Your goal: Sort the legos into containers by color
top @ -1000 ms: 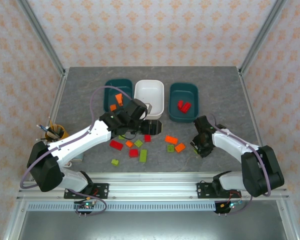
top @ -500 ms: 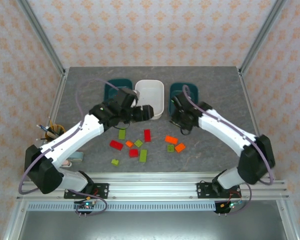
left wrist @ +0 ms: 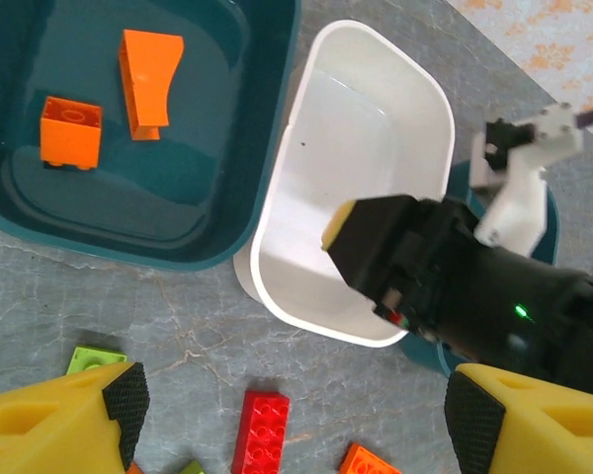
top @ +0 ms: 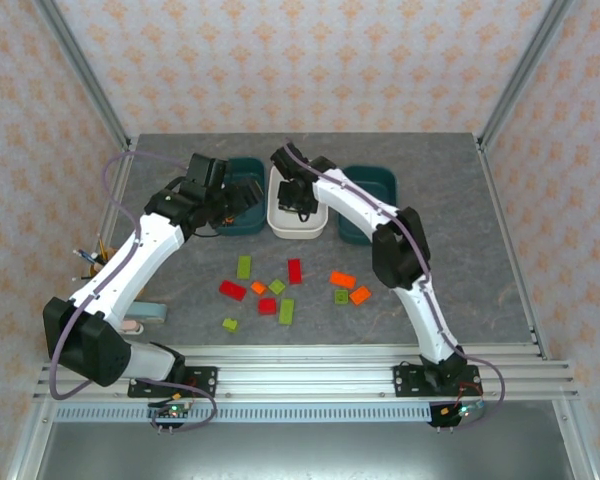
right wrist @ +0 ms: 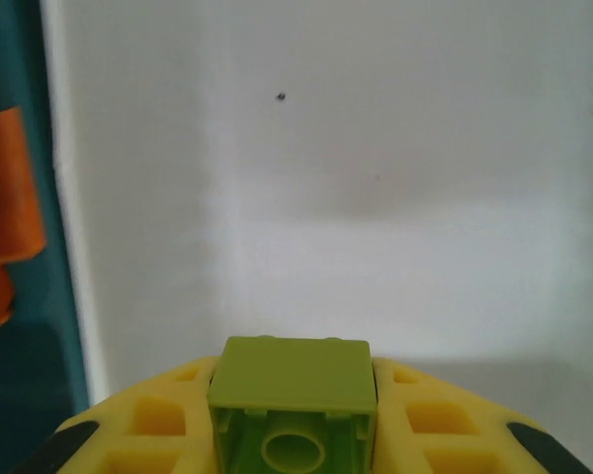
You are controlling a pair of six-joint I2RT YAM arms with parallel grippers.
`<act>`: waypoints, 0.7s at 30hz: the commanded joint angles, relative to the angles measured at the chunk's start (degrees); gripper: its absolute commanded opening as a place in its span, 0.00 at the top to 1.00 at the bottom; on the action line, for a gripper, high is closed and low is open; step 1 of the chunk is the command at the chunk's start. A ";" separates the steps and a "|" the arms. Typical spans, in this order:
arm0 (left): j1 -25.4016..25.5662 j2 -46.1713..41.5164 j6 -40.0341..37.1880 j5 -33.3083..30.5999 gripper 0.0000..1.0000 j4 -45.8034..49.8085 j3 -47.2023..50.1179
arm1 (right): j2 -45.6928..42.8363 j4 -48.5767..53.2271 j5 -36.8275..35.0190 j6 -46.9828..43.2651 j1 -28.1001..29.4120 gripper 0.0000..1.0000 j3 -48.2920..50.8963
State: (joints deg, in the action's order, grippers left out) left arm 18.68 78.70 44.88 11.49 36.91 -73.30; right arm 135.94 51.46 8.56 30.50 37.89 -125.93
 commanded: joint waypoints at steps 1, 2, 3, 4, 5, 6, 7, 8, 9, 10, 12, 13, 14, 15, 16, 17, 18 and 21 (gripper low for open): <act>-0.55 0.15 0.34 -1.51 0.18 1.31 1.05 | 4.72 4.87 -1.11 -2.01 -1.69 0.69 -6.33; -0.70 0.14 0.16 -1.56 0.18 1.54 1.17 | 6.15 4.47 -0.41 -2.11 -2.00 0.68 -7.61; -0.75 0.20 0.04 -1.51 0.18 1.67 1.41 | 7.64 4.51 0.17 -2.18 -2.32 0.67 -9.00; -0.83 0.06 -0.05 -1.55 0.18 1.77 1.61 | 8.82 4.73 0.87 -2.34 -2.54 0.66 -10.36; -0.83 -0.12 -0.15 -1.47 0.18 1.84 1.92 | 10.17 5.34 1.63 -2.52 -2.73 0.64 -12.00; -0.82 -0.33 -0.19 -1.47 0.18 2.02 2.25 | 11.25 6.33 1.80 -2.68 -2.80 0.62 -13.61; -0.83 -0.60 -0.23 -1.47 0.18 2.11 2.65 | 11.89 6.97 1.96 -2.82 -2.86 0.58 -14.63; -0.83 -0.87 -0.23 -1.53 0.18 2.27 3.05 | 12.02 7.33 2.29 -3.12 -2.85 0.53 -15.17; -0.83 -1.25 -0.23 -1.52 0.18 2.38 3.40 | 11.74 7.29 2.74 -3.31 -2.82 0.48 -15.16; -0.83 -1.55 -0.23 -1.61 0.18 2.54 3.87 | 11.28 7.25 2.98 -3.49 -2.82 0.46 -15.05; -0.84 -2.07 -0.32 -1.72 0.18 3.03 4.63 | 9.55 7.07 2.97 -3.77 -2.73 0.40 -14.79; -0.83 -2.30 -0.32 -1.81 0.18 3.25 4.90 | 8.81 7.07 2.88 -3.86 -2.73 0.40 -14.78; -0.83 -2.54 -0.32 -1.82 0.18 3.69 5.14 | 7.68 7.07 2.68 -4.09 -2.64 0.39 -14.79; -0.83 -2.82 -0.41 -1.97 0.18 4.15 5.27 | 6.27 7.07 2.22 -4.34 -2.51 0.39 -14.78; -0.81 -3.02 -0.41 -2.08 0.18 4.56 5.44 | 4.93 7.01 1.69 -4.76 -2.37 0.38 -14.71; -0.83 -3.40 -0.49 -2.25 0.18 4.98 5.70 | 3.11 6.63 1.16 -5.30 -2.15 0.38 -14.32; -0.83 -3.78 -0.50 -2.41 0.18 5.34 5.92 | 0.98 5.91 0.41 -5.93 -1.88 0.38 -13.30; -0.83 -4.86 -0.41 -2.78 0.18 6.65 6.70 | -6.66 1.32 -0.78 -7.35 -1.24 0.39 -6.51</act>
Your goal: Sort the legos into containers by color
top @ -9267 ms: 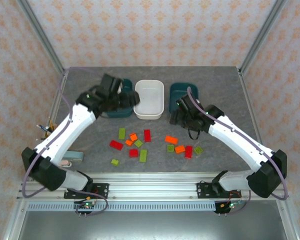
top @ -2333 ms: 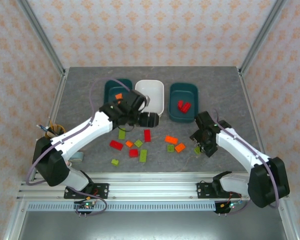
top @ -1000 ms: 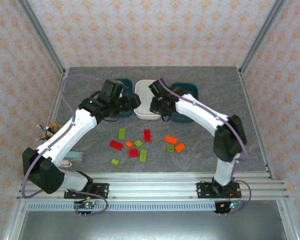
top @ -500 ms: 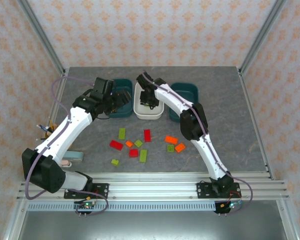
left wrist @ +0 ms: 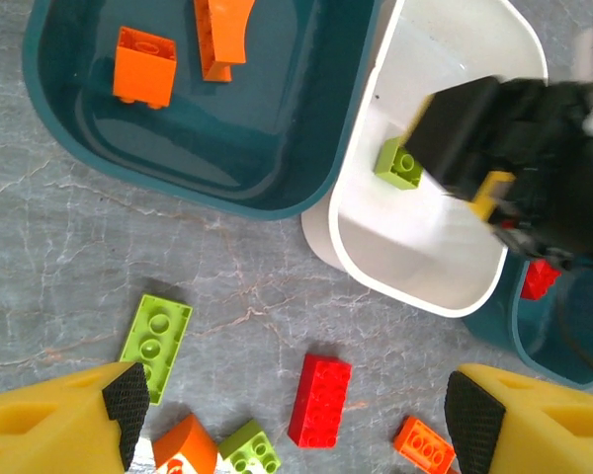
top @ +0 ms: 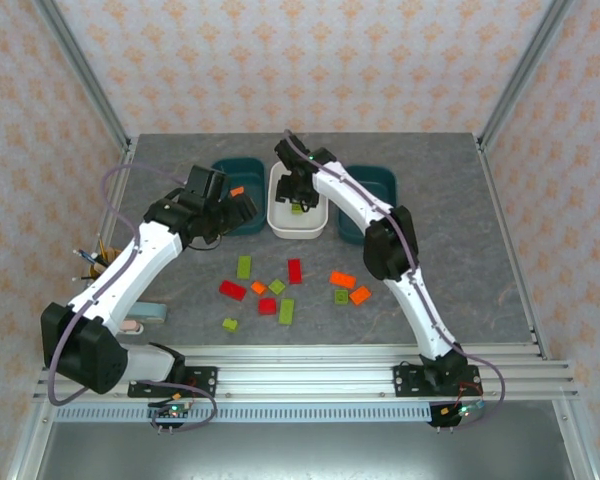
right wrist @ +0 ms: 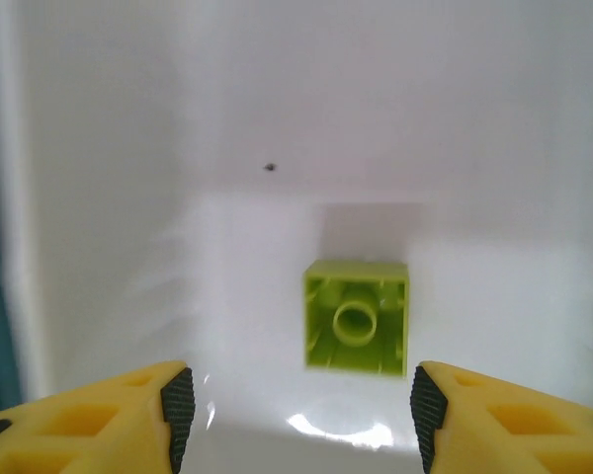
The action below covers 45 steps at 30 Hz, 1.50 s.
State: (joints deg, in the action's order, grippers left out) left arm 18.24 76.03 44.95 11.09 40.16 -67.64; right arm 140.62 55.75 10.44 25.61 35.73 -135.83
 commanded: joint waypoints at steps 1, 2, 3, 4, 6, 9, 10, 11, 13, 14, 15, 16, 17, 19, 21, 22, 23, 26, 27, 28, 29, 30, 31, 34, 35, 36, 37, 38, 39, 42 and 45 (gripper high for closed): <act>-0.40 -2.44 -0.48 -2.47 0.18 3.87 1.23 | -13.61 -4.38 -2.87 -2.68 1.06 0.39 5.71; -0.40 -2.92 -0.39 -2.63 0.18 4.45 1.41 | -15.98 -5.68 -3.00 -2.89 1.14 0.39 8.55; -0.40 -3.37 -0.39 -2.74 0.18 5.09 1.52 | -19.26 -7.52 -3.61 -3.17 1.32 0.39 12.36; -0.40 -3.72 -0.39 -2.91 0.18 5.64 1.71 | -21.85 -8.92 -4.03 -3.43 1.43 0.39 15.15; -0.40 -4.80 -0.65 -2.83 0.18 6.38 2.16 | -27.64 -11.78 -5.08 -3.52 1.69 0.40 22.32; -0.40 -6.35 -1.70 -1.94 0.18 7.46 2.92 | -36.83 -15.11 -6.34 -2.66 1.87 0.40 33.40; -0.40 -6.76 -2.00 -1.58 0.18 8.00 3.11 | -39.29 -15.71 -6.48 -2.33 1.98 0.40 36.48; -0.40 -7.25 -2.29 -1.26 0.18 8.49 3.34 | -41.96 -16.25 -6.72 -1.91 2.05 0.40 39.85; -0.44 -8.28 -2.67 -0.73 0.18 9.38 4.15 | -46.40 -16.56 -7.03 -1.17 2.15 0.40 45.23; -0.40 -8.84 -2.74 -0.57 0.18 9.89 4.73 | -48.57 -16.56 -7.20 -0.83 2.34 0.40 47.76; -0.40 -9.50 -2.81 -0.46 0.19 10.26 5.42 | -50.67 -16.63 -7.27 -0.54 2.50 0.40 50.16; -0.42 -10.02 -2.85 -0.35 0.19 10.79 5.98 | -52.28 -16.82 -6.92 -0.46 2.59 0.40 52.11; -0.40 -10.59 -2.85 -0.35 0.19 11.58 6.54 | -54.19 -17.12 -6.03 -0.33 2.73 0.40 54.27; -0.40 -11.72 -2.53 -0.50 0.19 13.28 7.80 | -57.24 -18.34 -3.57 -0.58 3.07 0.40 58.13; -0.40 -12.65 -1.70 -0.72 0.20 15.43 9.44 | -60.03 -20.34 0.08 -1.78 3.67 0.40 61.91; -0.40 -13.12 -1.35 -0.56 0.20 16.18 10.49 | -61.56 -21.69 1.85 -2.72 4.25 0.40 63.97; -0.40 -13.86 -0.85 -0.54 0.20 16.81 11.66 | -63.11 -22.92 3.42 -3.58 4.83 0.40 65.85; -0.38 -16.47 0.85 -0.49 0.21 17.79 15.08 | -67.17 -26.80 7.22 -5.59 6.40 0.38 70.63; -0.31 -17.30 1.37 -0.31 0.21 17.88 16.07 | -68.19 -28.11 8.37 -6.18 6.90 0.37 72.04; -0.38 -18.02 1.83 -0.19 0.21 18.19 17.23 | -69.30 -29.78 9.51 -6.77 7.54 0.36 73.65; -0.31 -18.64 2.23 -0.06 0.22 18.44 18.40 | -70.04 -31.00 9.80 -7.49 8.51 0.35 75.14; -0.35 -19.18 2.50 0.21 0.22 18.74 19.51 | -70.33 -31.45 9.50 -8.20 9.54 0.34 75.87; -0.31 -19.54 2.68 0.41 0.22 19.19 20.50 | -70.39 -31.65 8.94 -8.90 10.63 0.34 76.50; 0.32 -20.84 2.54 1.38 0.23 19.41 23.07 | -70.47 -33.47 7.95 -9.05 12.88 0.34 78.23; 0.63 -21.17 2.51 1.18 0.23 19.73 23.50 | -70.56 -34.40 7.76 -8.75 13.37 0.34 78.74; 0.90 -21.48 2.51 0.97 0.23 20.07 23.76 | -70.57 -35.30 7.76 -8.64 13.88 0.33 78.99; 1.22 -21.82 2.63 1.08 0.23 20.31 24.18 | -70.36 -35.78 7.36 -9.09 14.78 0.33 78.93; 1.63 -22.12 3.22 1.34 0.23 20.46 24.87 | -69.80 -35.30 6.26 -9.70 15.75 0.33 78.30; 2.15 -22.44 4.50 1.59 0.24 20.61 25.72 | -69.13 -34.43 5.50 -9.97 16.41 0.33 77.57; 5.81 -23.83 11.86 3.20 0.27 17.99 30.81 | -67.84 -33.58 5.02 -9.11 16.75 0.33 76.72; 7.42 -24.03 17.99 3.85 0.31 14.56 34.62 | -67.85 -35.17 6.89 -8.34 16.83 0.33 77.12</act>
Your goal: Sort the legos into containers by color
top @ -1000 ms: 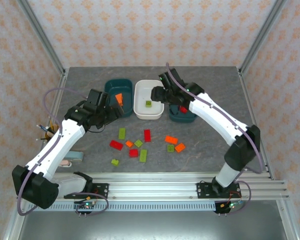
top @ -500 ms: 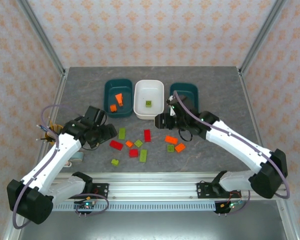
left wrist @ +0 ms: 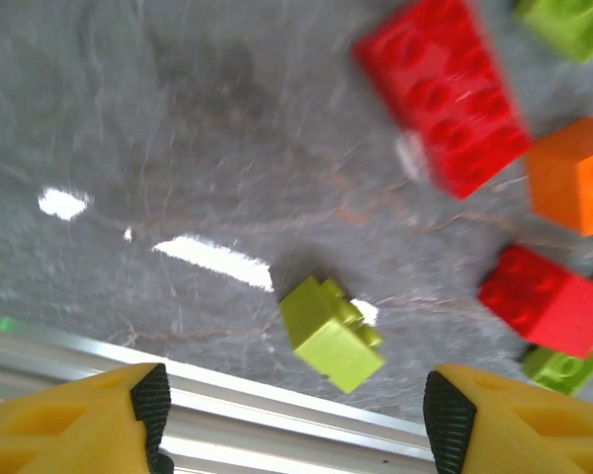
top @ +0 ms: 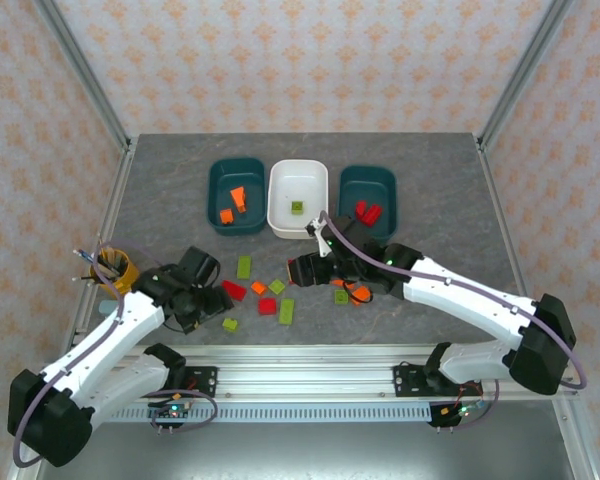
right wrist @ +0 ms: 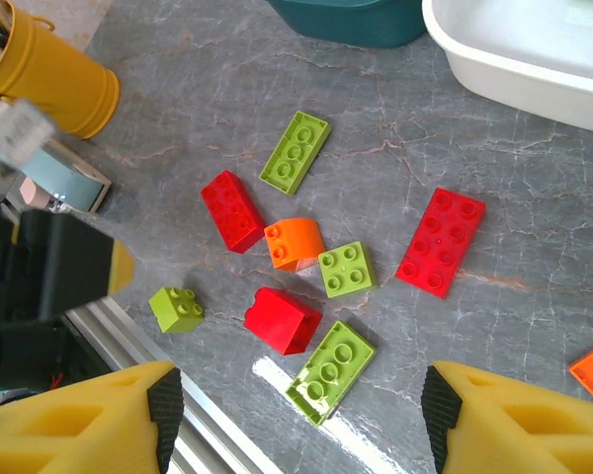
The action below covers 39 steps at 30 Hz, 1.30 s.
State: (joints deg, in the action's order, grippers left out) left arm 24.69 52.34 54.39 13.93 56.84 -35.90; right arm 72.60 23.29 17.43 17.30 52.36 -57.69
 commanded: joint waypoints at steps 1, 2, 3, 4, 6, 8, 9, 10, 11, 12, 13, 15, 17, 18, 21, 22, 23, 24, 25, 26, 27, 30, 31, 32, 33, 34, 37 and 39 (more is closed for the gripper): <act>0.98 -0.01 10.05 1.01 0.31 -3.32 3.51 | 0.43 -2.68 0.84 -0.22 0.35 0.33 -1.18; 0.98 0.49 11.79 1.00 0.31 -4.54 4.00 | 0.73 -2.24 1.38 -0.64 0.74 0.33 -1.43; 0.98 0.98 13.42 1.37 0.32 -6.18 4.52 | 1.03 -1.82 2.05 -1.17 1.04 0.33 -1.46; 1.21 1.70 15.54 1.99 0.32 -8.18 5.30 | 1.24 -1.44 2.48 -1.55 1.29 0.33 -1.38; 2.12 3.15 19.29 2.09 0.33 -10.39 6.46 | 1.26 -1.15 3.17 -2.23 1.75 0.32 -0.72; 2.71 4.32 21.84 1.89 0.33 -11.94 7.37 | 0.90 -1.06 3.42 -2.39 1.79 0.32 -0.03; 2.89 4.52 22.67 1.70 0.33 -13.13 7.63 | 0.71 -0.90 3.46 -2.36 1.87 0.32 0.27; 3.12 4.29 23.43 0.96 0.33 -13.50 7.48 | 0.56 -0.71 3.40 -2.28 1.81 0.32 0.38; 3.31 3.97 24.15 0.31 0.33 -13.43 7.18 | 0.41 -0.67 3.28 -2.09 1.84 0.32 0.47; 3.38 3.68 24.55 -0.06 0.33 -13.50 7.03 | 0.30 -0.61 3.31 -1.94 1.87 0.32 0.69; 3.57 3.49 25.28 -0.36 0.34 -13.35 6.98 | 0.18 -0.70 3.07 -1.70 1.86 0.32 0.89; 3.70 3.94 26.72 -0.27 0.37 -13.46 7.69 | -0.04 -1.09 2.81 -1.25 1.83 0.32 1.47; 3.87 4.97 28.11 0.40 0.41 -14.59 8.82 | -0.22 -1.49 2.61 -1.00 1.83 0.32 1.86; 3.87 5.55 28.88 0.86 0.44 -15.49 9.40 | -0.18 -1.49 2.29 -0.93 1.86 0.32 1.88; 4.17 7.25 29.98 1.70 0.50 -17.43 9.86 | -0.26 -1.48 1.83 -0.85 1.86 0.32 1.97; 4.20 7.86 29.83 1.63 0.50 -17.44 9.44 | -0.32 -1.57 1.73 -0.79 1.85 0.32 2.12; 4.25 8.30 29.66 1.66 0.50 -17.41 9.13 | -0.33 -1.56 1.55 -0.86 1.87 0.32 2.14; 4.27 8.96 29.55 1.84 0.50 -17.57 8.71 | -0.26 -1.67 1.48 -0.78 1.83 0.32 2.28; 4.31 9.62 29.54 2.18 0.50 -17.71 8.53 | -0.18 -1.67 1.44 -0.66 1.80 0.32 2.32; 4.32 10.31 29.48 2.39 0.50 -17.87 8.31 | 0.00 -1.67 1.30 -0.61 1.82 0.32 2.32; 4.44 10.85 29.38 2.37 0.52 -17.67 8.09 | 0.00 -1.67 1.16 -0.51 1.80 0.32 2.39; 4.72 12.27 29.43 2.40 0.59 -17.73 7.90 | 0.22 -1.67 0.78 -0.20 1.80 0.32 2.40; 4.73 12.67 29.71 2.50 0.60 -18.34 8.11 | 0.24 -1.67 0.68 -0.25 1.82 0.32 2.34; 4.75 12.92 29.91 2.51 0.62 -18.75 8.21 | 0.32 -1.65 0.60 -0.21 1.87 0.32 2.32; 4.76 13.11 29.98 2.38 0.64 -18.99 8.21 | 0.31 -1.67 0.50 -0.20 1.86 0.32 2.32; 4.80 13.29 29.98 2.18 0.68 -19.02 8.05 | 0.35 -1.67 0.41 -0.16 1.86 0.32 2.32; 4.78 13.49 29.83 1.73 0.74 -18.92 7.47 | 0.35 -1.45 0.08 0.04 1.83 0.33 2.14; 4.80 13.34 29.50 1.04 0.78 -18.31 6.72 | 0.27 -1.40 -0.20 0.36 1.84 0.33 2.14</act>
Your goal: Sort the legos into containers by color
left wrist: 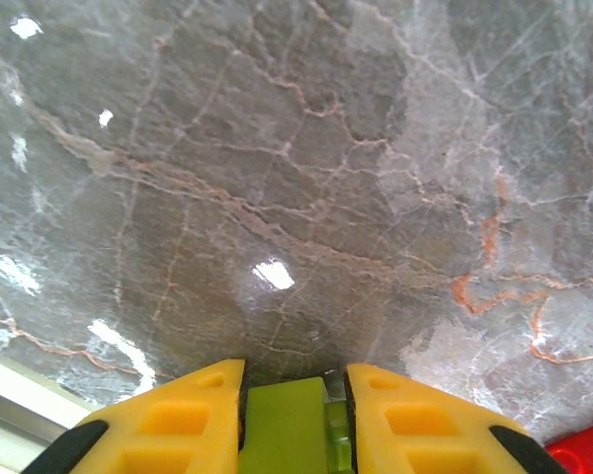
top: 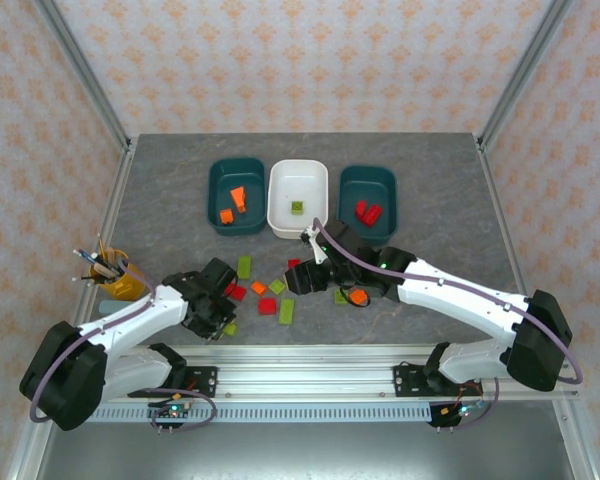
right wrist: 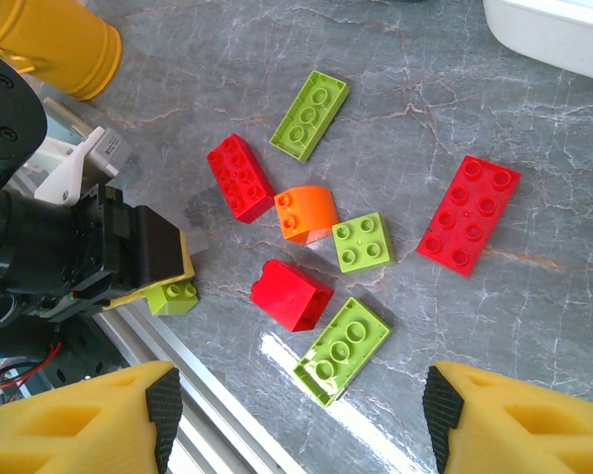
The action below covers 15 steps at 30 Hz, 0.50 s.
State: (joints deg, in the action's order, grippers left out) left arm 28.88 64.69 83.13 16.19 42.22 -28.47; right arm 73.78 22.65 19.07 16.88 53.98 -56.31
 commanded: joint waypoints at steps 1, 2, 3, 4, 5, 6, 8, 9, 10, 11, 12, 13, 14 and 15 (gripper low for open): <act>0.62 0.82 0.50 -1.62 0.79 -3.19 -1.13 | -1.00 -0.76 -2.01 1.00 0.22 0.33 0.72; 0.60 0.64 0.33 -1.96 0.80 -2.83 -1.60 | -1.09 -0.77 -2.25 1.17 0.18 0.33 0.77; 0.61 0.38 0.11 -2.23 0.82 -2.63 -2.04 | -1.26 -0.64 -2.56 1.42 0.23 0.33 0.68; 0.64 0.15 -0.11 -2.58 0.82 -2.26 -2.69 | -1.43 -0.62 -2.93 1.49 0.23 0.33 0.52; 0.64 0.01 -0.44 -2.94 0.83 -1.70 -3.63 | -1.60 -0.45 -3.35 1.61 0.17 0.33 0.30; 0.56 -0.08 -0.82 -3.32 0.83 -1.14 -4.81 | -1.74 -0.12 -3.91 1.61 0.25 0.33 -0.04; 0.52 0.23 -2.31 -4.89 0.83 1.08 -8.60 | -2.31 0.86 -6.27 1.86 0.17 0.33 -1.10; 0.44 0.62 -2.96 -5.46 0.83 1.72 -10.49 | -2.76 1.06 -7.25 2.13 -0.08 0.33 -1.46; 0.31 1.31 -3.96 -5.99 0.83 2.35 -12.88 | -3.22 1.16 -8.46 2.41 -0.46 0.33 -1.86; -0.04 2.36 -5.00 -6.45 0.83 2.83 -15.59 | -3.73 1.71 -10.36 3.00 -1.10 0.33 -2.31; -0.30 3.68 -6.17 -6.66 0.83 3.06 -18.12 | -4.19 2.15 -12.25 3.81 -1.87 0.34 -2.77; -0.53 5.73 -7.98 -6.99 0.83 3.58 -21.46 | -4.81 2.10 -13.53 4.68 -3.13 0.34 -3.05; -0.82 8.23 -10.06 -7.20 0.83 4.11 -25.20 | -5.35 1.94 -14.80 5.74 -4.61 0.34 -3.38; -0.96 10.62 -12.11 -7.48 0.84 4.65 -28.67 | -5.42 1.93 -15.97 6.80 -5.88 0.34 -3.82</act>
State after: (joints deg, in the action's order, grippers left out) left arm 28.71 70.91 77.34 12.34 44.29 -49.84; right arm 70.85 23.79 10.22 20.23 50.94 -57.19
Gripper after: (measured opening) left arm 0.270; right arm 0.664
